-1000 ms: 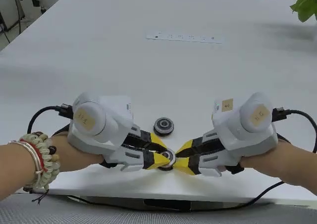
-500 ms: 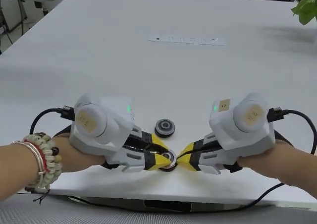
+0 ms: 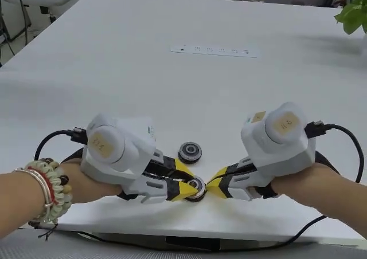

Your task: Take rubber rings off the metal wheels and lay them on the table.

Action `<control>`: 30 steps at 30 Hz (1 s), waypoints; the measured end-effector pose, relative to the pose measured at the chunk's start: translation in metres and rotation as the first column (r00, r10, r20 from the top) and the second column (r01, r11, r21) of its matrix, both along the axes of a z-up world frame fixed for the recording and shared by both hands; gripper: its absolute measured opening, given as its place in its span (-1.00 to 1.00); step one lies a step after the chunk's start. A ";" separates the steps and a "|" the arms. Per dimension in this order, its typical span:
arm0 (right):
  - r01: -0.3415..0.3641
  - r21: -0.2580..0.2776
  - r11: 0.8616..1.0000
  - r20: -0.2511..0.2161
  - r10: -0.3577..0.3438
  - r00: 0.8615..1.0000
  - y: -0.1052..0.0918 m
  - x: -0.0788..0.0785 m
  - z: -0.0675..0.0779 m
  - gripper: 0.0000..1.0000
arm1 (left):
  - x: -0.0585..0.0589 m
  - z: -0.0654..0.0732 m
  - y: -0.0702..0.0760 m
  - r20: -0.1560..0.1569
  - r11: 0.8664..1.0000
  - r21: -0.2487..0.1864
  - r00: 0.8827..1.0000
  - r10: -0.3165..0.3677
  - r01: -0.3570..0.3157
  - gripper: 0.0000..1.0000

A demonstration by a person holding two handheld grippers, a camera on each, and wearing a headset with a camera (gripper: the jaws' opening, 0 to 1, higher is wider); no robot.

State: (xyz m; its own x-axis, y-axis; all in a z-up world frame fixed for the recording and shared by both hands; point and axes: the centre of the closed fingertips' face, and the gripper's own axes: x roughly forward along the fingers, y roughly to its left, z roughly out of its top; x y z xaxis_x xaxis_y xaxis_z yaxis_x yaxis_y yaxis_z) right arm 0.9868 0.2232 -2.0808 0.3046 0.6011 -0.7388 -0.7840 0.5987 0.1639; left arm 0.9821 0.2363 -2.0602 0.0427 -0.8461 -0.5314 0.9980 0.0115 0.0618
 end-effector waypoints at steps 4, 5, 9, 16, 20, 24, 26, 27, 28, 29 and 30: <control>0.061 0.042 0.997 -0.038 -0.059 0.998 0.000 0.003 0.003 -1.00 | 0.001 0.000 0.000 -0.005 1.000 0.000 1.000 0.003 -0.003 -0.85; 0.089 0.058 0.994 -0.059 -0.085 0.995 -0.001 0.003 0.003 -1.00 | 0.001 0.000 0.001 -0.007 1.000 0.000 1.000 0.005 -0.005 -0.85; 0.098 0.077 0.992 -0.064 -0.093 0.994 -0.002 0.003 0.004 -1.00 | 0.001 0.000 0.001 -0.012 1.000 -0.001 1.000 0.007 -0.007 -0.85; 0.151 0.119 0.981 -0.065 -0.144 0.987 -0.001 0.010 0.006 -1.00 | 0.004 0.000 0.002 -0.011 1.000 -0.001 1.000 0.014 -0.014 -0.86; 0.193 0.141 0.971 -0.111 -0.178 0.978 -0.002 0.009 0.007 -1.00 | 0.004 0.001 0.000 -0.011 1.000 -0.004 1.000 0.017 -0.017 -0.86; 0.352 0.233 0.906 -0.298 -0.278 0.913 -0.002 0.009 0.013 -1.00 | 0.004 0.001 0.000 -0.019 1.000 -0.007 1.000 0.019 -0.019 -0.86; 0.383 0.239 0.893 -0.335 -0.294 0.895 -0.004 0.007 0.012 -1.00 | 0.004 0.001 0.000 -0.020 1.000 -0.009 1.000 0.017 -0.018 -0.86; 0.379 0.239 0.894 -0.331 -0.292 0.898 -0.005 0.008 0.010 -1.00 | 0.003 0.001 0.000 -0.020 1.000 -0.009 1.000 0.016 -0.016 -0.86; 0.378 0.244 0.893 -0.334 -0.288 0.897 -0.004 0.008 0.011 -1.00 | 0.003 0.001 -0.001 -0.020 1.000 -0.009 1.000 0.015 -0.016 -0.86; 0.380 0.250 0.890 -0.342 -0.286 0.895 -0.003 0.007 0.012 -1.00 | 0.003 0.001 -0.001 -0.019 1.000 -0.009 1.000 0.015 -0.015 -0.86; 0.393 0.267 0.880 -0.365 -0.285 0.886 -0.001 0.006 0.014 -1.00 | 0.003 0.001 -0.001 -0.020 1.000 -0.009 1.000 0.014 -0.015 -0.86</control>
State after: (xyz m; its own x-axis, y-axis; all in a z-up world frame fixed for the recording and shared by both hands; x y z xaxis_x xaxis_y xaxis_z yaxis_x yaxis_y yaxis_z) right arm 0.9931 0.2225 -2.0667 0.3250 0.7227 -0.6100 -0.4197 0.6883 0.5917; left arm 0.9854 0.2355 -2.0595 0.0446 -0.8501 -0.5247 0.9988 0.0264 0.0420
